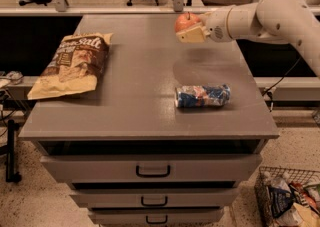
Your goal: Pick apple
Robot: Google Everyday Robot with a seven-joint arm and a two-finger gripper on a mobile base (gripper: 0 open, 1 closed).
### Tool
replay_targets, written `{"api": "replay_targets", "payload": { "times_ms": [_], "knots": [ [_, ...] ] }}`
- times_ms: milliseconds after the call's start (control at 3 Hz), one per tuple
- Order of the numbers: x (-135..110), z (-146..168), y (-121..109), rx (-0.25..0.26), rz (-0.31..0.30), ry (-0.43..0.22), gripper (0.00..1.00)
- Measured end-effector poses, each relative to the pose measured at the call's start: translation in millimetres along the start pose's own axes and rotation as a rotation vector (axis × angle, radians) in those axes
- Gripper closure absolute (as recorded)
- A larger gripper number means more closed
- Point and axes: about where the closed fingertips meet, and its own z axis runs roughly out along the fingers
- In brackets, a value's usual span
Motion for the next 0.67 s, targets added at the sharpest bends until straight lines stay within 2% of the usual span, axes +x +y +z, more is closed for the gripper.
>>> {"api": "replay_targets", "payload": {
  "times_ms": [333, 667],
  "knots": [
    [-25.4, -38.1, 21.8, -0.052, -0.028, -0.08, 1.0],
    [-29.3, -43.1, 25.3, -0.06, -0.029, -0.098, 1.0]
  ]
}}
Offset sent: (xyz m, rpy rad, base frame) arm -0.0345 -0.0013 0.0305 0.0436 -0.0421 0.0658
